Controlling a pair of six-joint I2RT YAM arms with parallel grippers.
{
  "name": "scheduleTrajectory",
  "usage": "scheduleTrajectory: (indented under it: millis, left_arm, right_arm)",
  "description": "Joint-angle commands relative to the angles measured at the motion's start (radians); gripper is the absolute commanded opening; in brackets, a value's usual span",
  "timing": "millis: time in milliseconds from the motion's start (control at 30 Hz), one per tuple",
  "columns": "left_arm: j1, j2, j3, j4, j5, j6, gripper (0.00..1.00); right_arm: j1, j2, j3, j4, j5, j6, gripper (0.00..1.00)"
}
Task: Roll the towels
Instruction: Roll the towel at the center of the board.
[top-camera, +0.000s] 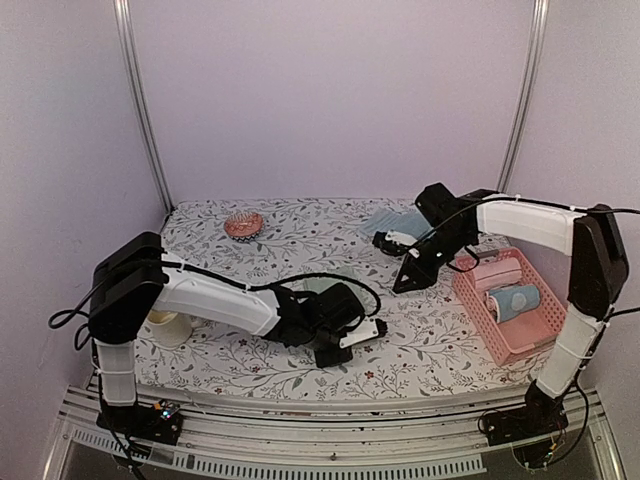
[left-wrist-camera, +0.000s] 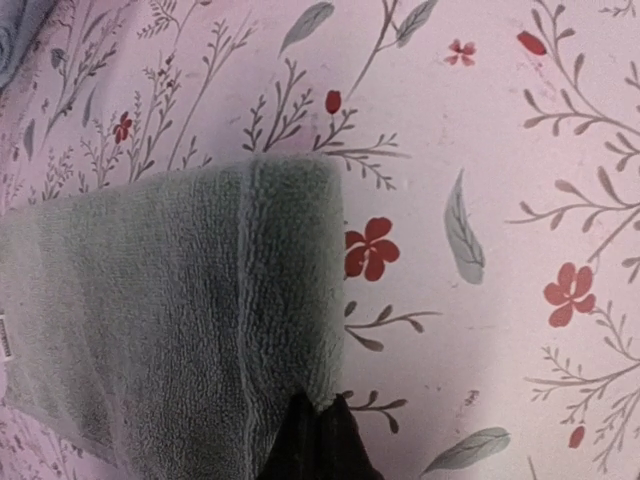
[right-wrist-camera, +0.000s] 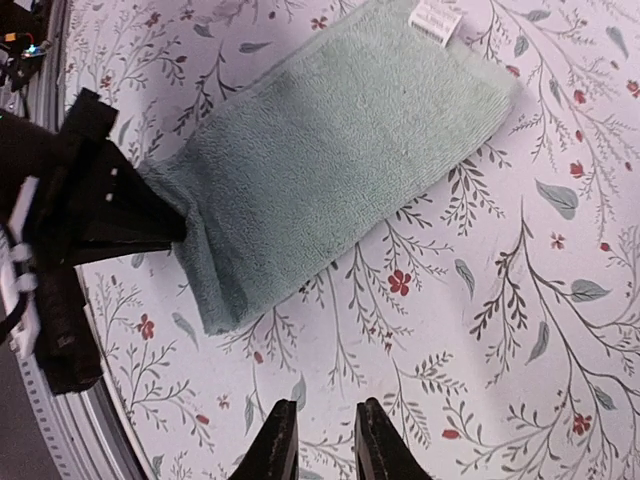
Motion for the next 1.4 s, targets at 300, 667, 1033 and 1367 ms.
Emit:
scheduleTrajectory:
  millis: [300,667,1033,1367]
  left_arm:
    - [0.171,0.108,0.122,-0.266,0.776,-0.268,0.00]
    - [0.265,0.223,0.195,-0.252,0.996,-0.367,0.00]
    - [0.292,0.222,0.157,-0.208,1.026,-0.388,0.00]
    - [0.309,0.231,0.162,-0.207,1.022,-0.385,0.00]
  right_arm:
    - [0.134,-0.520,-0.462,0.119,-0.022,-0.239,0.23]
    - [0.455,-0.391,-0.502,0.422,0.313,-0.194,0.25]
    - [0.495,-0.206,-0.511,0.630,0.427,-0.237,0.28]
    - [0.494,-0.139,-0.499,0.601,0.354,-0.284,0.29]
